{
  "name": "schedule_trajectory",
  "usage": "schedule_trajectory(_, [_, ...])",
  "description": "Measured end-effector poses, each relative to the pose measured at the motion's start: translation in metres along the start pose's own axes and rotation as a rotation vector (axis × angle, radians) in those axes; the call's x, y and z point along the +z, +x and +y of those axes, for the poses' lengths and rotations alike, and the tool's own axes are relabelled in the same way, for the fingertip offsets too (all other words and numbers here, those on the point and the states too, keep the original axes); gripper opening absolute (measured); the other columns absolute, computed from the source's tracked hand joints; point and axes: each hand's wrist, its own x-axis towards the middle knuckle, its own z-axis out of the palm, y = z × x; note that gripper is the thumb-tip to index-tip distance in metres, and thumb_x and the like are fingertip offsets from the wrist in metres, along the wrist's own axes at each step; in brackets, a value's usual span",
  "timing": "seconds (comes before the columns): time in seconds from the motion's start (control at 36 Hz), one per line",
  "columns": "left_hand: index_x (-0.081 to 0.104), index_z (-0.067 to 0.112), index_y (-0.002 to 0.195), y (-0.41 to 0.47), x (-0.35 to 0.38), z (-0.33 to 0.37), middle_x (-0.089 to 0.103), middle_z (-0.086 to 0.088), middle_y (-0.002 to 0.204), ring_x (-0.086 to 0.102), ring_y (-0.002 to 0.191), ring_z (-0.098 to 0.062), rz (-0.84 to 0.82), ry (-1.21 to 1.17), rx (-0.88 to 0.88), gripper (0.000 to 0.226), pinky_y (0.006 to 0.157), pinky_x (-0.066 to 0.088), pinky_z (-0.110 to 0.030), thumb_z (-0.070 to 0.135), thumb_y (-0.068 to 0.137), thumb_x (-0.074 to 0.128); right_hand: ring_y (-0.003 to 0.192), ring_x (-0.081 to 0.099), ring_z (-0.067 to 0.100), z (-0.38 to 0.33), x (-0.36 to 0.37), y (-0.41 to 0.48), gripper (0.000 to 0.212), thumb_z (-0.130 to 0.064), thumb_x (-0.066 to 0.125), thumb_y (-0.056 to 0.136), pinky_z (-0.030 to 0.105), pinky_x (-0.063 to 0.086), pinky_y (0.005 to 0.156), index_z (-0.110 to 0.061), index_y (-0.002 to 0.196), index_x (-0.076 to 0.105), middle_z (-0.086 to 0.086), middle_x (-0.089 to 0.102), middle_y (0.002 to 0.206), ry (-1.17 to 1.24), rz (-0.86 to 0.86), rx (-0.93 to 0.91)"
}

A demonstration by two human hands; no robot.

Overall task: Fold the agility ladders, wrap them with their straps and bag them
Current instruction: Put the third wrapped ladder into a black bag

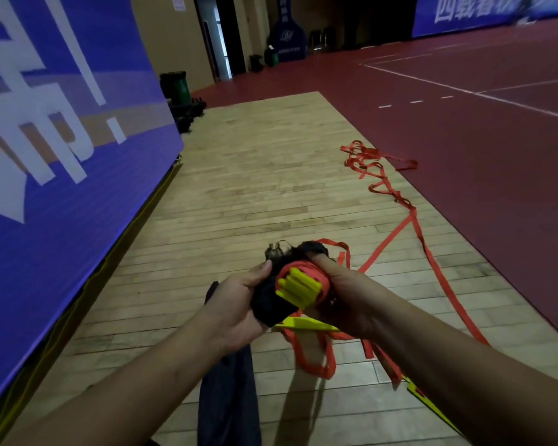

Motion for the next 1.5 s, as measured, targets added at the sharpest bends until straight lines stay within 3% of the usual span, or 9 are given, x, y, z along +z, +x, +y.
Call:
schedule_trajectory(0.08, [0.054,0.003,0.138,0.003,-0.007,0.005,0.061,-0.026,0.133,0.06,0.123,-0.04,-0.004,-0.01,0.012,0.048,0.099,0.052,-0.051,0.025,0.096,0.049,0.088,0.075,0.028,0.001,-0.004,0.002,0.055,-0.05,0.068,0.091,0.033,0.06,0.065,-0.003,0.12,0.065,0.021,0.073,0.108,-0.119,0.075,-0.038])
schedule_trajectory(0.28, [0.05,0.003,0.142,0.008,-0.011,0.014,0.061,-0.024,0.134,0.059,0.123,-0.038,0.045,-0.037,0.097,0.051,0.088,0.058,-0.049,0.024,0.096,0.046,0.054,0.059,0.02,0.007,-0.005,0.009,0.047,-0.038,0.062,0.097,0.028,0.054,0.056,0.007,0.089,0.066,0.016,0.063,0.072,-0.28,0.143,-0.212])
schedule_trajectory(0.53, [0.069,0.009,0.097,0.007,-0.03,0.019,0.073,-0.012,0.098,0.07,0.082,-0.024,0.258,0.259,0.209,0.03,0.071,0.053,-0.032,0.018,0.104,0.041,0.053,0.061,0.008,0.008,-0.014,0.0,0.011,-0.005,0.069,0.092,0.017,0.05,0.055,0.005,0.09,0.074,0.006,0.066,0.063,-0.58,-0.015,-0.184])
schedule_trajectory(0.78, [0.064,0.004,0.086,-0.003,-0.023,0.022,0.065,-0.011,0.078,0.065,0.068,-0.021,0.228,0.383,0.283,0.029,0.055,0.052,-0.024,0.009,0.103,0.041,0.06,0.063,0.01,0.014,-0.008,0.004,0.012,-0.011,0.07,0.092,0.018,0.053,0.055,0.001,0.092,0.071,0.008,0.066,0.072,-0.682,0.001,-0.178])
schedule_trajectory(0.92, [0.06,0.004,0.084,-0.007,-0.019,0.019,0.064,-0.014,0.079,0.065,0.073,-0.024,0.041,0.37,0.23,0.029,0.057,0.054,-0.027,0.009,0.102,0.038,0.059,0.054,0.015,0.009,-0.013,0.009,0.052,-0.051,0.07,0.086,0.027,0.044,0.053,-0.016,0.12,0.053,0.008,0.058,0.079,-0.427,-0.023,-0.226])
schedule_trajectory(1.0, [0.059,0.004,0.084,-0.008,-0.02,0.02,0.065,-0.014,0.082,0.065,0.076,-0.024,-0.019,0.381,0.204,0.025,0.06,0.054,-0.028,0.011,0.099,0.04,0.062,0.058,0.013,0.008,-0.016,0.007,0.064,-0.065,0.063,0.079,0.027,0.048,0.055,-0.026,0.129,0.052,0.009,0.06,0.089,-0.597,-0.077,-0.176])
schedule_trajectory(1.11, [0.061,0.005,0.083,-0.006,-0.021,0.02,0.066,-0.013,0.079,0.065,0.073,-0.024,-0.072,0.395,0.193,0.025,0.06,0.054,-0.029,0.014,0.095,0.042,0.073,0.062,0.012,0.02,-0.014,0.007,0.04,-0.049,0.068,0.088,0.026,0.053,0.069,-0.021,0.116,0.066,0.003,0.063,0.089,-0.793,-0.214,-0.201])
schedule_trajectory(1.28, [0.061,0.004,0.084,-0.006,-0.021,0.02,0.066,-0.009,0.077,0.066,0.073,-0.02,-0.051,0.441,0.267,0.027,0.062,0.053,-0.026,0.01,0.099,0.039,0.13,0.043,0.007,0.035,-0.004,0.017,0.118,-0.061,0.085,0.055,0.017,0.039,0.098,-0.025,0.153,0.029,-0.007,0.041,0.147,-0.993,-0.191,-0.367])
schedule_trajectory(1.5, [0.07,0.01,0.077,-0.003,-0.019,0.024,0.059,-0.016,0.089,0.06,0.085,-0.025,-0.144,0.497,0.299,0.019,0.077,0.048,-0.031,0.017,0.085,0.055,0.121,0.055,0.003,0.069,0.0,0.054,0.092,-0.023,0.09,0.075,0.011,0.049,0.087,-0.027,0.145,0.031,-0.011,0.055,0.133,-0.704,-0.162,-0.419])
